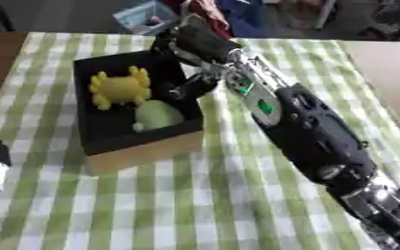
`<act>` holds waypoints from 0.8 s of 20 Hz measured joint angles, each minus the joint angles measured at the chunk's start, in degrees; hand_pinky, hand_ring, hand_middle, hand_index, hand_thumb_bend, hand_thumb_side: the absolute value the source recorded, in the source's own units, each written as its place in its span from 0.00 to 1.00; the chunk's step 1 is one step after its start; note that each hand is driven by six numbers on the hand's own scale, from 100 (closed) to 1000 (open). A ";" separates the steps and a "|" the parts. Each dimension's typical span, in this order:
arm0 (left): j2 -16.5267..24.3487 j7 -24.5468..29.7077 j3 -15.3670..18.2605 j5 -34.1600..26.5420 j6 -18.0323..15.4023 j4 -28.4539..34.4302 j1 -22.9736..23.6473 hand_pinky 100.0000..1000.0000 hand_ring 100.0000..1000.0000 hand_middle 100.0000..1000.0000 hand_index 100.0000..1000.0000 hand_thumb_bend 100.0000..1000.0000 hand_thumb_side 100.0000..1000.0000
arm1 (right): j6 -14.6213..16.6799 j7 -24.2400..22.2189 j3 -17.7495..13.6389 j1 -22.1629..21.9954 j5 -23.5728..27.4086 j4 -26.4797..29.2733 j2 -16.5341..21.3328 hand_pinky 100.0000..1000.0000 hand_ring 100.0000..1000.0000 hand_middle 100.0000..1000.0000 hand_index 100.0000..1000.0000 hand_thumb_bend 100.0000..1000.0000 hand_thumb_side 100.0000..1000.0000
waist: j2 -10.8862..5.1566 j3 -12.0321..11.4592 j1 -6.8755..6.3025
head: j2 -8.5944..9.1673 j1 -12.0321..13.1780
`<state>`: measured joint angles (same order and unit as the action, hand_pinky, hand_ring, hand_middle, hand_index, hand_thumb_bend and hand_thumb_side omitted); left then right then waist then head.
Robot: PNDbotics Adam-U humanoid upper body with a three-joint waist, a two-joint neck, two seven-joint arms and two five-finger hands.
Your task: Pick up objects on the table and place them in the box.
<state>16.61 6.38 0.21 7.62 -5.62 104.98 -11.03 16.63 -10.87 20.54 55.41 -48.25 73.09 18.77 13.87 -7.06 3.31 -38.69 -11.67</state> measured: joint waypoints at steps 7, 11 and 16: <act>0.00 -0.12 0.07 0.01 0.01 -0.02 0.41 0.64 0.45 0.48 0.50 0.04 0.00 | -2.43 -1.10 -0.19 -1.39 7.89 8.87 4.70 0.62 0.62 0.53 0.68 0.27 0.00 | -0.08 0.70 -0.05 | 0.02 0.95; 0.00 -0.43 0.40 0.05 0.10 -0.03 0.43 0.64 0.45 0.48 0.50 0.04 0.00 | -4.65 -0.66 -1.50 -3.98 12.54 15.23 8.12 0.62 0.63 0.53 0.69 0.26 0.00 | -0.11 1.43 -0.47 | 0.02 1.60; 0.00 -0.70 0.60 0.13 0.13 -0.03 0.45 0.64 0.45 0.48 0.50 0.04 0.00 | -7.85 0.87 -4.15 -8.23 17.09 21.92 11.82 0.62 0.63 0.52 0.69 0.26 0.01 | -0.13 2.16 -0.59 | 0.01 2.50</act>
<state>16.61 5.68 0.82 7.75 -5.49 104.95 -10.58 8.78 -10.00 16.39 47.18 -31.16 95.01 30.59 13.74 -4.90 2.72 -38.68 -9.17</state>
